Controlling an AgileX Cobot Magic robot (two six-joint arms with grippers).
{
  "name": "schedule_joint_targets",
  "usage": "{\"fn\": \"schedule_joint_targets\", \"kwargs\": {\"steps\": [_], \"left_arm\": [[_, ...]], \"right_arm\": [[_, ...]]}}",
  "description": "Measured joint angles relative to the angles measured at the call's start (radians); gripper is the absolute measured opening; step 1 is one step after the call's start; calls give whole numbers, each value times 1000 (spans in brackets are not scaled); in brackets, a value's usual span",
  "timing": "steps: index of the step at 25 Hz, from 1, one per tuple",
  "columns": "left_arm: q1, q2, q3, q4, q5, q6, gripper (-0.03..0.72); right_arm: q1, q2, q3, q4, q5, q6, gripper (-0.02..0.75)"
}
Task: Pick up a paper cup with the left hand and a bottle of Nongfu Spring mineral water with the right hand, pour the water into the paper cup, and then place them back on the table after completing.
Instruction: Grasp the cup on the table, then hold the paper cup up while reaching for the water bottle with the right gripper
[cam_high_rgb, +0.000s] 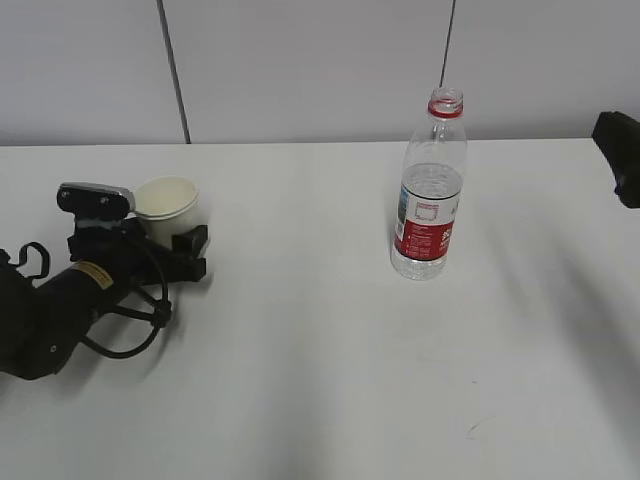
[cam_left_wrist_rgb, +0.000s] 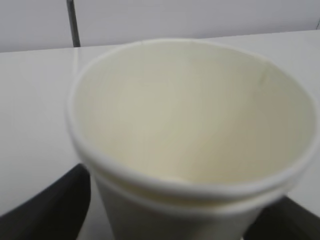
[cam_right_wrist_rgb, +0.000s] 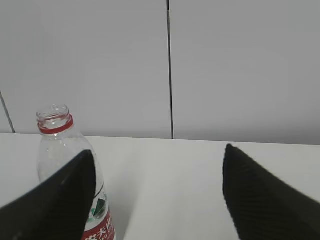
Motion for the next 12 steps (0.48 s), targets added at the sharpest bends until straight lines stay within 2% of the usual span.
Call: {"fn": "schedule_joint_targets", "kwargs": {"steps": [12], "left_arm": [[0, 6, -26, -19, 0, -29, 557]], "right_arm": [[0, 0, 0, 0, 0, 0, 587]]}}
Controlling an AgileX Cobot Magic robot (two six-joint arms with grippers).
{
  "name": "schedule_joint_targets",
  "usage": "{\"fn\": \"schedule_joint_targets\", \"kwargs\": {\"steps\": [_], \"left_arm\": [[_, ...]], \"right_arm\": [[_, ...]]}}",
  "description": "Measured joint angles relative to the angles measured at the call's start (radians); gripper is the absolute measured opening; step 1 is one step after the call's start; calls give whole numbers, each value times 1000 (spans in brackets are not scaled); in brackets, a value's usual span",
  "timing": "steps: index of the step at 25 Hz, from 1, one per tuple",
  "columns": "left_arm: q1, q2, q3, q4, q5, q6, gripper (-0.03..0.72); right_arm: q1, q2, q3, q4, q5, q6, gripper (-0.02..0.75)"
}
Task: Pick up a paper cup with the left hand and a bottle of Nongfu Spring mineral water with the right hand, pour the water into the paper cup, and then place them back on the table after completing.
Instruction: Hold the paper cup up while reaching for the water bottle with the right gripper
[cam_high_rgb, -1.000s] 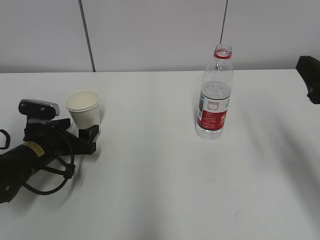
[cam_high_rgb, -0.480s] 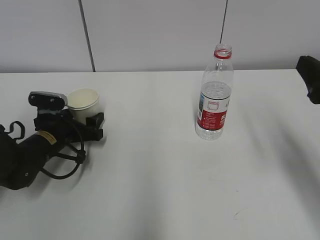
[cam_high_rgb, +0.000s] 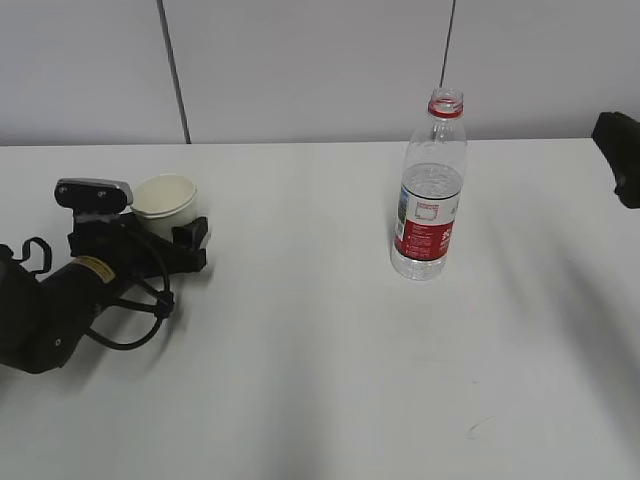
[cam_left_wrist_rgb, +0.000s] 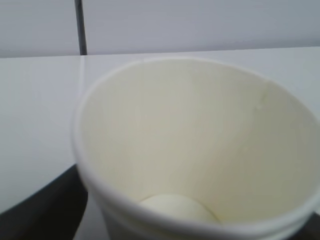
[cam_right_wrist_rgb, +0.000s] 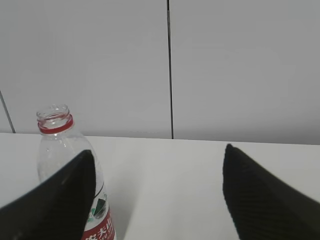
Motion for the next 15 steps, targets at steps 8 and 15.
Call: {"fn": "schedule_joint_targets", "kwargs": {"steps": [8, 15], "left_arm": [[0, 0, -28, 1, 0, -2, 538], [0, 0, -29, 56, -3, -2, 416]], "right_arm": [[0, 0, 0, 0, 0, 0, 587], [0, 0, 0, 0, 0, 0, 587]]}}
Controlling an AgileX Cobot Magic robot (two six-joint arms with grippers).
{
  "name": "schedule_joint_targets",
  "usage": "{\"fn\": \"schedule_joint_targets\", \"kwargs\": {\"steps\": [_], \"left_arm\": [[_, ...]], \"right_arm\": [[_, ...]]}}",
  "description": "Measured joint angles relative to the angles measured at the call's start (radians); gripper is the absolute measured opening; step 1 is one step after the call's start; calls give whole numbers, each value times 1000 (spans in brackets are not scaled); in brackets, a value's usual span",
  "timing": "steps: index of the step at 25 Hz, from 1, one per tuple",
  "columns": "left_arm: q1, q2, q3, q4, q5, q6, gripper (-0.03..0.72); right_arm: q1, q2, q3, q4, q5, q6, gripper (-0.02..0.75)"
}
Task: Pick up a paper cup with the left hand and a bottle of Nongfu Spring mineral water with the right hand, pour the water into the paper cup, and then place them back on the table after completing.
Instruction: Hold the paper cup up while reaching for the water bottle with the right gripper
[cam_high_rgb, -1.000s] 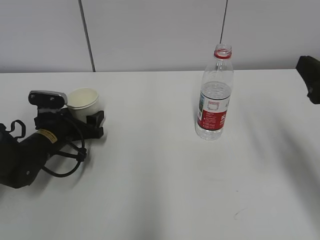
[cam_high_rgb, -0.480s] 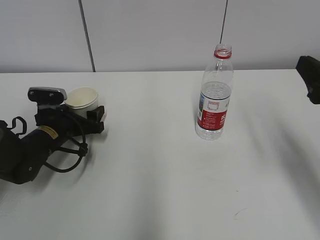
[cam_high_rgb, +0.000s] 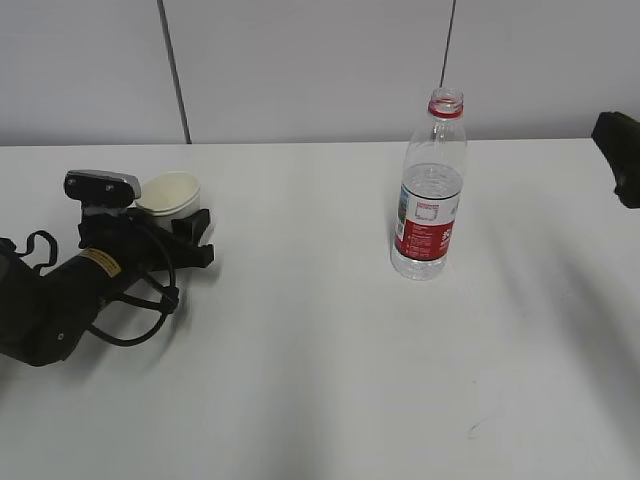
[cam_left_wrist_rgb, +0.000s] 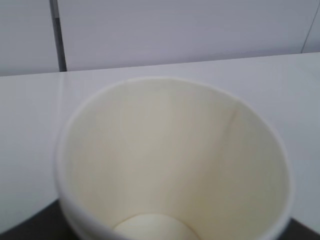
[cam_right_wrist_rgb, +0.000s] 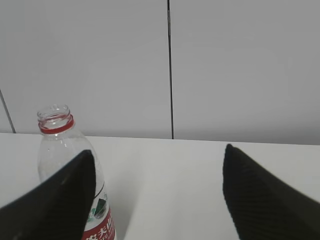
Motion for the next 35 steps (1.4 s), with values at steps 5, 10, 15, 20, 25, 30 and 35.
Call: {"fn": "schedule_joint_targets", "kwargs": {"steps": [5, 10, 15, 20, 25, 30, 35], "left_arm": [[0, 0, 0, 31, -1, 0, 407], [0, -6, 7, 181, -5, 0, 407], [0, -40, 35, 231, 1, 0, 405], [0, -49, 39, 246, 1, 0, 405], [0, -50, 39, 248, 1, -1, 405], [0, -50, 39, 248, 2, -1, 405], [0, -50, 39, 248, 2, -1, 405]], "right_arm": [[0, 0, 0, 0, 2, 0, 587], [0, 37, 0, 0, 2, 0, 587], [0, 136, 0, -174, -41, 89, 587], [0, 253, 0, -333, -194, 142, 587], [0, 385, 0, -354, -324, 153, 587], [0, 464, 0, -398, -368, 161, 587], [0, 511, -2, -399, -477, 161, 587]]}}
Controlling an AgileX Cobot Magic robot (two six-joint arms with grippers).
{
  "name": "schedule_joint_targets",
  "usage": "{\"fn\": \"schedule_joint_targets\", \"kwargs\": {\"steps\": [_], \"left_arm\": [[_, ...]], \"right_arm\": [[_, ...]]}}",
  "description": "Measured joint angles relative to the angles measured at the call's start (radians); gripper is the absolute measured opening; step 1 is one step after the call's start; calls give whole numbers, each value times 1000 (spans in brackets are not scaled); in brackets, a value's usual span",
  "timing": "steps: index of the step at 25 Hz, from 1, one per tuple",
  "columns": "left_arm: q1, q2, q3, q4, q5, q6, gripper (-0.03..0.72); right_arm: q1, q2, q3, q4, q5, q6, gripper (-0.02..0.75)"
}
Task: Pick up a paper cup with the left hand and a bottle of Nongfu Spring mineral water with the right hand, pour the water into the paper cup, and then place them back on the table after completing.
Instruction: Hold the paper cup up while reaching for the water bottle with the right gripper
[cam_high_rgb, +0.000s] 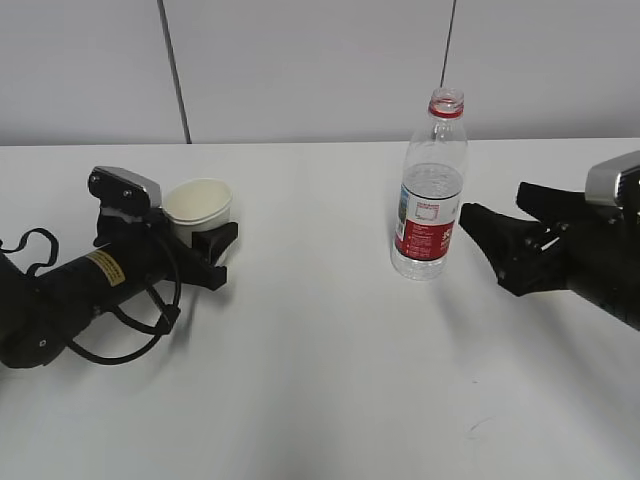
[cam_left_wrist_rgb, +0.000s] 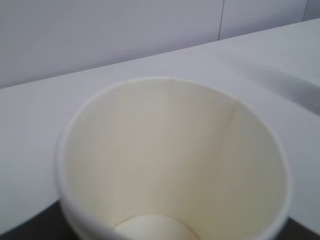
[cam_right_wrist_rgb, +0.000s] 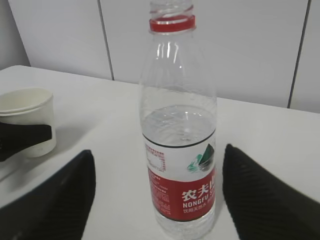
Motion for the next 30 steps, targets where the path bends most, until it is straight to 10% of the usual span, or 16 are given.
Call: {"fn": "schedule_joint_targets", "kwargs": {"steps": [30], "left_arm": [[0, 0, 0, 8, 0, 0, 405]], "right_arm": [[0, 339, -279, -2, 12, 35, 641]]}}
